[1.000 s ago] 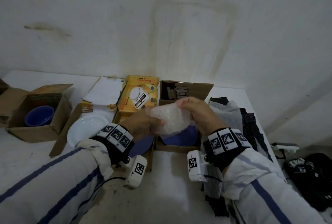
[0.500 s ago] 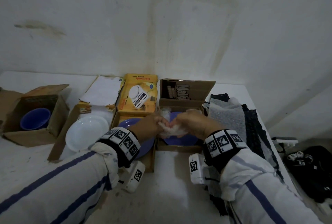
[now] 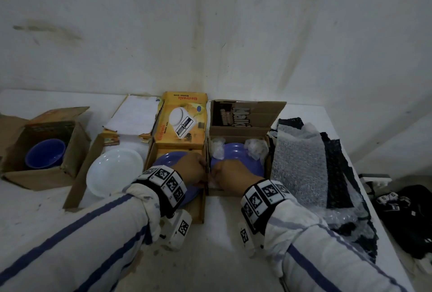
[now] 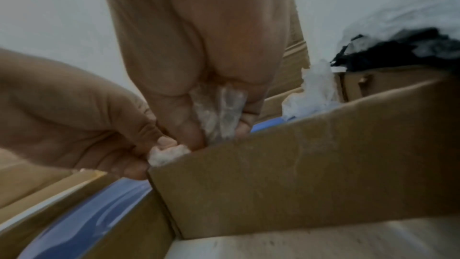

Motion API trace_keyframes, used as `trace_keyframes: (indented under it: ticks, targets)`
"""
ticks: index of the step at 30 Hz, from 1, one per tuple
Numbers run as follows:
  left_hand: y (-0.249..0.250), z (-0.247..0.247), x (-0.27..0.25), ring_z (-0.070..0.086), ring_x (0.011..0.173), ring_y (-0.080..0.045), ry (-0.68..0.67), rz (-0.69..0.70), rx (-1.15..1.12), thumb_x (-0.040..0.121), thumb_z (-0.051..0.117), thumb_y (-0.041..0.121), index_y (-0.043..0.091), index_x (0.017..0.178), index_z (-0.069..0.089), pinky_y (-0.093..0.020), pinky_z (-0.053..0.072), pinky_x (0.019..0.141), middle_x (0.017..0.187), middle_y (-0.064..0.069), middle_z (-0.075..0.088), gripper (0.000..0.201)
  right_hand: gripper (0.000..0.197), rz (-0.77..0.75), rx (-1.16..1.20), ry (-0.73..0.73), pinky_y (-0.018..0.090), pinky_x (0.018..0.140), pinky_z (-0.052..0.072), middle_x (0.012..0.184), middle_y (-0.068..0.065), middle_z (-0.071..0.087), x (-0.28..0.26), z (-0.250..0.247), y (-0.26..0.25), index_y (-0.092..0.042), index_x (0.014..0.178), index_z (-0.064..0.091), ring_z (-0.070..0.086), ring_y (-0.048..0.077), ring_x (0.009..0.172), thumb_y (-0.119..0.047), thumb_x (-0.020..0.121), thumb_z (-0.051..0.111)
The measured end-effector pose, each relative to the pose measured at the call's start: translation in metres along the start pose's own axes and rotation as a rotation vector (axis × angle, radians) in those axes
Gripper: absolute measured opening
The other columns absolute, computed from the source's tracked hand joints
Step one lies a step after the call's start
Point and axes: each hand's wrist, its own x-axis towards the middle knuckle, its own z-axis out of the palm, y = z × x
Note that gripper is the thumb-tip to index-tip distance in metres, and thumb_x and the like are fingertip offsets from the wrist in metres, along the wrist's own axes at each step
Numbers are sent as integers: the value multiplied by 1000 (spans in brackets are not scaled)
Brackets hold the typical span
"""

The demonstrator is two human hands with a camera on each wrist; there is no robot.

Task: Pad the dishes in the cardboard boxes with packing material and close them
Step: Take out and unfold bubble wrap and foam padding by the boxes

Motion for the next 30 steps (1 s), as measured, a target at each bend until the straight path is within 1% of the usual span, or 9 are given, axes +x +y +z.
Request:
trace_keyframes:
  ticks: [2, 7, 11, 13, 16, 19, 22, 24, 30]
  targets:
    - [-2, 2, 1, 63, 70, -29, 1, -3, -30, 85, 59, -6, 9, 73, 57, -42, 58, 73, 74, -12, 61, 19, 27, -26, -26, -25, 34, 91, 46, 111, 17, 66, 3, 3, -2, -2, 107, 68, 59, 32, 106, -20, 90, 59]
    - [-8, 1, 7, 61, 51, -15, -36, 22, -39, 83, 63, -6, 9, 66, 56, -25, 53, 46, 62, -8, 59, 24, 27, 16, -71, -20, 32, 91, 37, 110, 20, 63, 8, 12, -8, 1, 103, 65, 54, 32, 108, -20, 90, 55]
    - [-9, 0, 9, 60, 54, -16, -20, 3, 11, 80, 67, 0, 6, 89, 52, -20, 47, 40, 71, -7, 59, 19, 30, 149, 294, -76, 28, 66, 45, 98, 11, 61, 3, -10, -3, -1, 110, 63, 56, 25, 88, -16, 84, 61]
    - [-9, 0, 9, 61, 60, -18, -26, -13, -24, 79, 69, -1, 8, 94, 49, -23, 51, 44, 78, -7, 58, 27, 29, 183, 452, -79, 27, 66, 44, 94, 9, 54, 0, -21, 1, 0, 111, 62, 50, 20, 85, -13, 86, 57]
    - [-7, 0, 8, 63, 64, -20, -39, -32, -32, 78, 70, -2, 7, 100, 49, -24, 52, 44, 83, -10, 59, 32, 19, 168, 253, -110, 33, 85, 48, 100, 10, 61, -3, -21, -2, -6, 100, 64, 57, 22, 92, -11, 82, 63]
    - [-7, 0, 9, 66, 76, -26, -21, -36, -14, 75, 71, -2, 5, 110, 50, -31, 57, 55, 99, -15, 60, 41, 30, 141, 106, -109, 35, 93, 47, 114, 16, 65, 2, -12, -3, 0, 109, 66, 59, 28, 109, -11, 81, 66]
    - [-7, 1, 9, 68, 85, -32, -23, -36, -50, 77, 69, -3, 7, 105, 50, -43, 59, 71, 101, -18, 61, 36, 28, 113, 13, -71, 33, 91, 45, 116, 16, 63, 8, -3, -1, -1, 112, 65, 58, 29, 110, -11, 86, 61]
    - [-9, 1, 12, 68, 79, -33, -34, -31, -77, 78, 67, -5, 6, 99, 50, -47, 59, 74, 90, -17, 61, 29, 26, 130, -44, -57, 32, 89, 45, 118, 17, 62, 10, 3, -3, -1, 112, 63, 58, 30, 109, -12, 89, 56]
    - [-14, 2, 15, 65, 62, -26, -52, -8, -94, 80, 67, -4, 7, 88, 49, -40, 58, 62, 70, -12, 60, 22, 22, 136, -15, -72, 27, 70, 39, 99, 17, 64, 10, 8, -11, -4, 99, 64, 59, 29, 89, -21, 85, 63]
